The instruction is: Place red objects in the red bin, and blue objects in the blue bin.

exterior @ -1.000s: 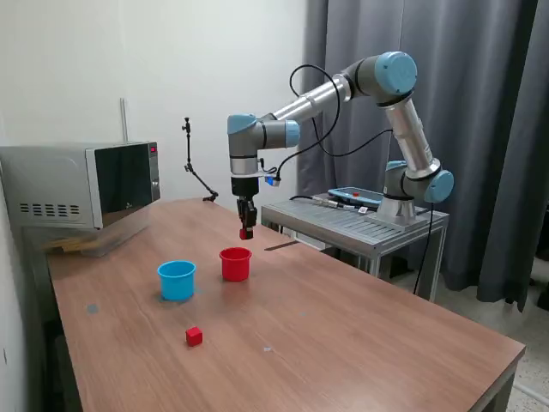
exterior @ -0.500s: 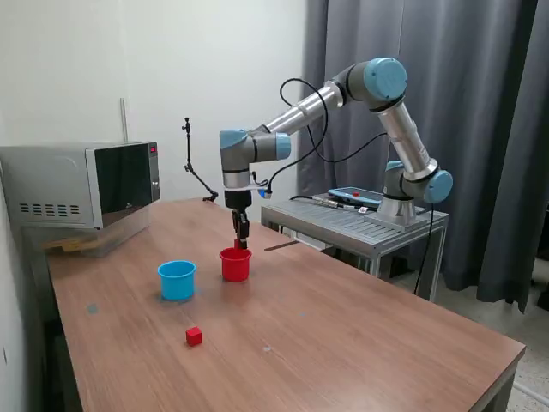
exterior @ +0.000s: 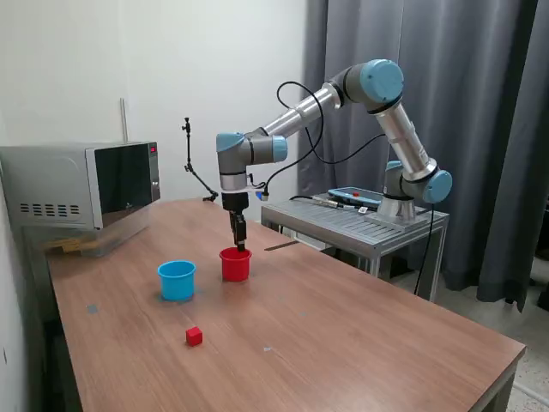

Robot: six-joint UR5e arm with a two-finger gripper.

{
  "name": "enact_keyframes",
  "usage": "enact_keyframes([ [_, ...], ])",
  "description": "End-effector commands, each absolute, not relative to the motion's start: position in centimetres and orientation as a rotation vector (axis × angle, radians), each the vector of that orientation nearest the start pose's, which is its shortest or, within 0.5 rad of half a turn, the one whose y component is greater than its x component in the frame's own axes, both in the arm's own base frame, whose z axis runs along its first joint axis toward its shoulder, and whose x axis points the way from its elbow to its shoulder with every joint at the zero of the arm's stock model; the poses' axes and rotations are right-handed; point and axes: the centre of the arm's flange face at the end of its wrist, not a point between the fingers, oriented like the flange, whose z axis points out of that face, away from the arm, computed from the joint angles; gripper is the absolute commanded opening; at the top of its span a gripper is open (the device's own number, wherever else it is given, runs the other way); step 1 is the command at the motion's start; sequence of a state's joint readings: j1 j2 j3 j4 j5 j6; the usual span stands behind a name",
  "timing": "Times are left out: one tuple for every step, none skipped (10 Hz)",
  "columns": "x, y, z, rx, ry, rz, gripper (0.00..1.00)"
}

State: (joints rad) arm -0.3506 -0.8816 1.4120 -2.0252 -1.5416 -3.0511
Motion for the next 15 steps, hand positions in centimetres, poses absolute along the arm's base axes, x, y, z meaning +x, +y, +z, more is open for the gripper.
enact_keyframes([
  [-70.6,11.2,18.6,-1.668,2.633,-0.119,1.0],
  [-70.8,11.2,18.9,-1.673,2.636,-0.109,1.0],
  [-71.4,10.4,19.6,-1.705,2.644,-0.065,1.0],
  [-72.2,9.0,20.6,-1.761,2.661,0.024,1.0],
  [-73.2,6.6,21.7,-1.825,2.653,0.082,1.0],
  [-74.0,6.2,22.1,-1.846,2.66,0.116,1.0],
  [-74.6,5.7,22.0,-1.861,2.655,0.125,1.0],
  [-75.5,3.1,22.4,-1.921,2.635,0.157,1.0],
  [-76.3,0.5,21.9,-1.974,2.606,0.167,1.0],
  [-77.6,-2.7,21.4,-2.037,2.568,0.175,1.0],
  [-78.7,-4.7,21.3,-2.08,2.548,0.191,1.0],
  [-79.7,-6.2,21.3,-2.115,2.538,0.213,1.0],
  [-80.2,-8.0,21.6,-2.156,2.526,0.241,1.0],
  [-80.7,-8.5,21.4,-2.171,2.524,0.257,1.0],
  [-81.0,-8.9,21.3,-2.176,2.522,0.267,1.0],
])
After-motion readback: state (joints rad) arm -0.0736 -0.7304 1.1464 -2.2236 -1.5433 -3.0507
